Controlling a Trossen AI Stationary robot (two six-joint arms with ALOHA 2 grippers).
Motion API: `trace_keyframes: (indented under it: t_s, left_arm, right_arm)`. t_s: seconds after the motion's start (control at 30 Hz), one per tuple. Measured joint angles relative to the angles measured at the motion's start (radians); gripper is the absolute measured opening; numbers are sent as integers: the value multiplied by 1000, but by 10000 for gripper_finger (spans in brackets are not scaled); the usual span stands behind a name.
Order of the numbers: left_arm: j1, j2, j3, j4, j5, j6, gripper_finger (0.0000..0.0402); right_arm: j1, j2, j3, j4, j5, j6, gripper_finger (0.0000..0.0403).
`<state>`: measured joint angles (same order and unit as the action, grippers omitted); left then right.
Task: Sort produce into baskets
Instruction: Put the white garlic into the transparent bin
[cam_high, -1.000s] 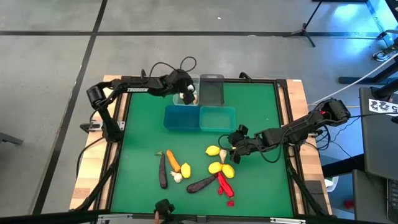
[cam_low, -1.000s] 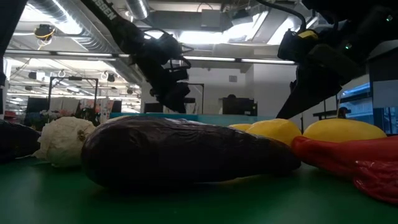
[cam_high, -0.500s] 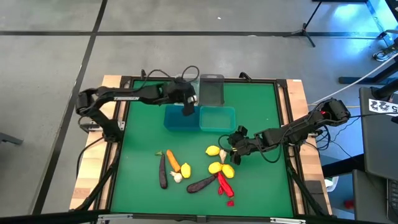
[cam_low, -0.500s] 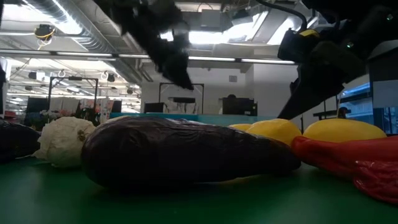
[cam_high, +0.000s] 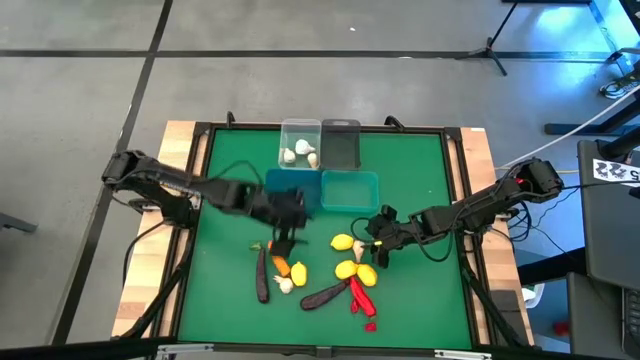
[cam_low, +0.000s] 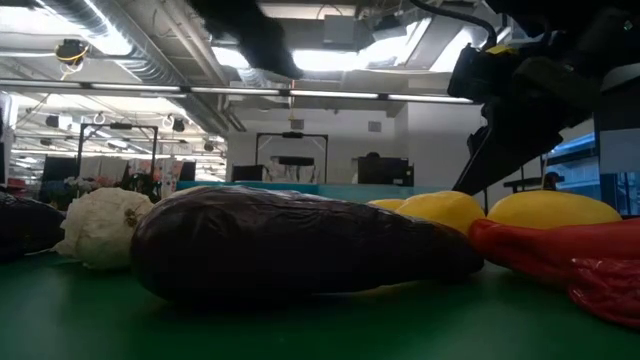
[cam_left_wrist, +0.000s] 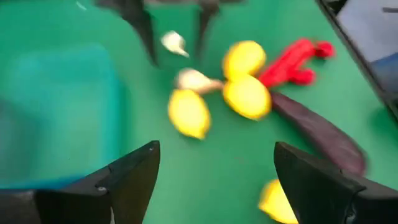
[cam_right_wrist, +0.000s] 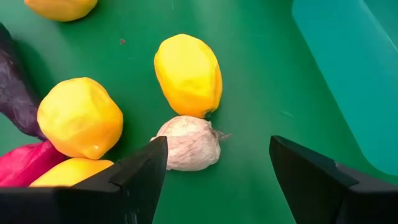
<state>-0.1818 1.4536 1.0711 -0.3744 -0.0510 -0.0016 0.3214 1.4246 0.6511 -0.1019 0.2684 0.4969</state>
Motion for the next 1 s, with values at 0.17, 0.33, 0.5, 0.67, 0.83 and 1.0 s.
trace_keyframes:
  t_s: [0.17,0.33,0.5,0.67,0.83,1.0]
  left_arm:
    - [-189,0,-81,15,-134,-262,310]
    - [-367,13,-126,45,-368,-468,310]
    - [-477,84,-126,147,-509,-458,310]
    - [-501,192,-127,148,-508,-470,310]
    - [-520,274,-127,160,-480,-497,310]
    - [-544,329,-127,217,-454,-508,310]
  right_arm:
    - [0,0,0,1,9,-7,280]
    - [0,0,0,0,9,-7,280]
    - [0,0,0,0,10,-6,280]
    - [0,0,0,1,10,-2,280]
    - [0,0,0,1,10,3,280]
    - [0,0,0,1,10,4,280]
